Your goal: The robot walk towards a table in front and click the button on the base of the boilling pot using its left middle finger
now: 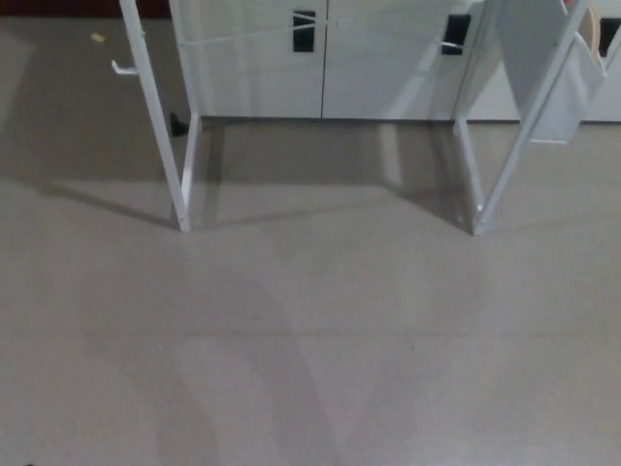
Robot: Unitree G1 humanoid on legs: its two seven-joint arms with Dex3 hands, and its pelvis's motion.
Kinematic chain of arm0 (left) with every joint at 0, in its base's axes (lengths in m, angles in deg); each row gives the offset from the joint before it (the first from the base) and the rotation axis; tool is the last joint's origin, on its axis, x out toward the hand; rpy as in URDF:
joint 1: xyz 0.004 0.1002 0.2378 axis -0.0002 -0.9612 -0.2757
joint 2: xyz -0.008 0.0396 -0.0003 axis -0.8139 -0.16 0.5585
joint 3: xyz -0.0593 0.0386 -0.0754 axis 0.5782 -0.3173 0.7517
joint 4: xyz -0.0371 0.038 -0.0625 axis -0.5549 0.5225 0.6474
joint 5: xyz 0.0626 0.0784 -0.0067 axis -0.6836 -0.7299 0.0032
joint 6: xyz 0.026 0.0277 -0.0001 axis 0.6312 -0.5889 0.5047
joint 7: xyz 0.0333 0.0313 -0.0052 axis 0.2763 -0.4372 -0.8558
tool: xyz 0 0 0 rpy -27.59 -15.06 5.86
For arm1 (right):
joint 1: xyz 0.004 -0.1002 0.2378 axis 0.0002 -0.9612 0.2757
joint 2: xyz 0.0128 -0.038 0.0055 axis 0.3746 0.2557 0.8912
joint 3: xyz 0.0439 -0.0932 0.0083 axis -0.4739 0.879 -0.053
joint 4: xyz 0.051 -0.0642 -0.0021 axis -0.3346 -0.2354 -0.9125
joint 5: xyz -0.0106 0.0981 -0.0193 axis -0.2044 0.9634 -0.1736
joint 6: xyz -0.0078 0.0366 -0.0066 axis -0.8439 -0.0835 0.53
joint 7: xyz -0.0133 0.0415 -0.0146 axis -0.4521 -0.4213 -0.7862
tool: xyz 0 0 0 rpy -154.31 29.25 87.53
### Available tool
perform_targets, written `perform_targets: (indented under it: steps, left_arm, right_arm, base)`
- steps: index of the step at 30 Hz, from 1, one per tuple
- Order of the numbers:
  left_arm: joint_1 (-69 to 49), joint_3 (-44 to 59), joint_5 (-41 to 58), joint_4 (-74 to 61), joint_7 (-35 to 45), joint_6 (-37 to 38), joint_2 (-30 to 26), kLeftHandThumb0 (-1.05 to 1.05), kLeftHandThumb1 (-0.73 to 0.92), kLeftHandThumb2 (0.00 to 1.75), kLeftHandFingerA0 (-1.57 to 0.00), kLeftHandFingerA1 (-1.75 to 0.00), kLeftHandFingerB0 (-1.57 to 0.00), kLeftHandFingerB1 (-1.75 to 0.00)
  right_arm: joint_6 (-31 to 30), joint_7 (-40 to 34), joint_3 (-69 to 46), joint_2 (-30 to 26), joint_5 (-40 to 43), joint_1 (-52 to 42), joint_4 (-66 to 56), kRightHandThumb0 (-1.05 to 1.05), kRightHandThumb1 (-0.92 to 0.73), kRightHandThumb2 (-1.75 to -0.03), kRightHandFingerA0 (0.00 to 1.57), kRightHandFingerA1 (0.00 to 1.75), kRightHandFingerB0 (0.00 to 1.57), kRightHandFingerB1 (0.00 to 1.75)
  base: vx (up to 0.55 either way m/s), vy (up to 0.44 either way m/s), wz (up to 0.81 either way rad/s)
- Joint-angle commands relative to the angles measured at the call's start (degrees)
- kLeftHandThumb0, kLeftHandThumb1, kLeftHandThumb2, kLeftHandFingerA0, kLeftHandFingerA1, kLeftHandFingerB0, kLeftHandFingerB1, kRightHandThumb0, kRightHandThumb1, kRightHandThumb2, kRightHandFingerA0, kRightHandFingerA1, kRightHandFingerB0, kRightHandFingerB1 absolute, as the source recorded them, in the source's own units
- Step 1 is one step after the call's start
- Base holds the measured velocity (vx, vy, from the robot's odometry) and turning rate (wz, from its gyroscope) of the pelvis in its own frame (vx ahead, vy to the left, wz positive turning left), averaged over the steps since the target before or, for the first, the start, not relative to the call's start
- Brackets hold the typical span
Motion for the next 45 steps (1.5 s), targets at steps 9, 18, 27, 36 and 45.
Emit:
perform_targets:
  steps: [9,18,27,36,45]
  left_arm:
    - [-0.14,-0.35,-0.14,0.11,0.55,-0.46,-0.52,-0.41,0.38,0.63,-0.48,-0.46,-0.37,-0.41]
    - [-0.31,-1.19,-1.46,0.68,-0.19,0.63,-1.05,-0.41,0.39,0.64,-0.50,-0.47,-0.38,-0.41]
    - [-0.11,-2.19,-2.07,1.05,-0.59,1.14,-1.66,-0.44,0.38,0.66,-0.50,-0.48,-0.35,-0.41]
    - [0.15,-2.86,-2.59,1.36,-0.88,1.22,-1.98,-0.44,0.38,0.66,-0.52,-0.49,-0.37,-0.42]
    - [0.58,-3.30,-3.18,1.17,-1.20,1.39,-2.17,-0.35,0.46,0.53,-0.59,-0.40,-0.43,-0.34]
  right_arm:
    - [0.25,-1.55,0.23,-0.65,-0.86,-0.34,0.88,-0.52,-0.48,-0.78,0.59,0.52,0.43,0.47]
    - [0.20,-1.43,0.31,-0.52,-0.60,-0.80,0.84,-0.51,-0.48,-0.78,0.59,0.52,0.44,0.47]
    - [1.28,-1.30,0.46,-0.65,-0.61,-0.72,2.48,-0.53,-0.49,-0.79,0.58,0.52,0.43,0.47]
    - [1.42,-1.93,0.92,-0.47,-1.03,-1.51,2.53,-0.47,-0.59,-0.59,0.67,0.41,0.50,0.36]
    - [0.86,-2.33,1.57,-0.72,-1.76,-0.99,2.41,-0.49,-0.59,-0.59,0.70,0.41,0.51,0.36]
  base:
    - [0.15,-0.123,0.11]
    - [0.16,-0.068,-0.02]
    - [0.16,0.127,0.05]
    - [0.17,-0.079,0.09]
    - [0.29,-0.184,0.06]
